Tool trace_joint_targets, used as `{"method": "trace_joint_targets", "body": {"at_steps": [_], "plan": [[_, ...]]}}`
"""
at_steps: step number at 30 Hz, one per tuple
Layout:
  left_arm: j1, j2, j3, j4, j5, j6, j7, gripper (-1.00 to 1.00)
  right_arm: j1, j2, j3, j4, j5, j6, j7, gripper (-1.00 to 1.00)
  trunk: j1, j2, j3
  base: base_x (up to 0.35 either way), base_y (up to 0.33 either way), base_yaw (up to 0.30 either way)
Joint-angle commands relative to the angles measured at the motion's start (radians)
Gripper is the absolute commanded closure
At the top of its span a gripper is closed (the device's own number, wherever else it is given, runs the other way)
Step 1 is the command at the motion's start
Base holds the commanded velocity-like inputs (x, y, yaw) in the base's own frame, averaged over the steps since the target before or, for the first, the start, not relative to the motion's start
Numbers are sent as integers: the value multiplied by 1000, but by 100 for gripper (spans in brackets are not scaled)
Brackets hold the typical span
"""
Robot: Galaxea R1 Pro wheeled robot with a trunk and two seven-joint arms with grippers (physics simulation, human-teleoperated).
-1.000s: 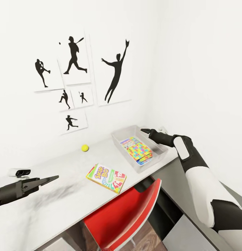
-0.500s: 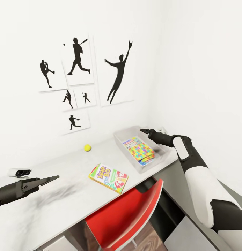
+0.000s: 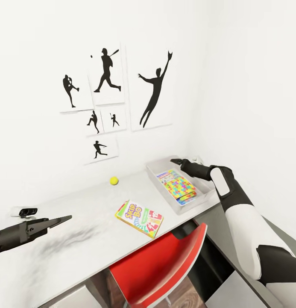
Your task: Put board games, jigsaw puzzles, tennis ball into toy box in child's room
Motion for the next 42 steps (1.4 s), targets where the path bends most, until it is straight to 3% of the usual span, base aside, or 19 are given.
{"method": "trace_joint_targets", "body": {"at_steps": [1, 5, 9, 18, 30, 42], "plan": [[-1, 0, 0, 0, -1, 11, -4, -100, -1, 0, 4, 0, 3, 5, 4, -100, 1, -2, -2, 0, 0, 5], [-1, 0, 0, 0, -1, 11, -4, -100, -1, 0, 48, 0, 5, 3, 2, -100, 1, -2, -2, 0, 0, 5], [-1, 0, 0, 0, -1, 11, -4, -100, -1, 1, 65, 0, 6, 2, -8, -100, 1, -2, -2, 0, 0, 128], [-1, 0, 0, 0, -1, 11, -4, -100, -1, 2, 69, 0, 6, 4, -59, -100, 1, -2, -2, 0, 0, 263], [-1, 0, 0, 0, -1, 11, -4, -100, -1, 4, 69, 0, 6, 5, -74, -100, 1, -2, -2, -86, 0, 288], [-1, 0, 0, 0, -1, 11, -4, -100, -1, 6, 69, 0, 3, 6, -182, -100, 1, -2, -2, -91, 0, 289]]}}
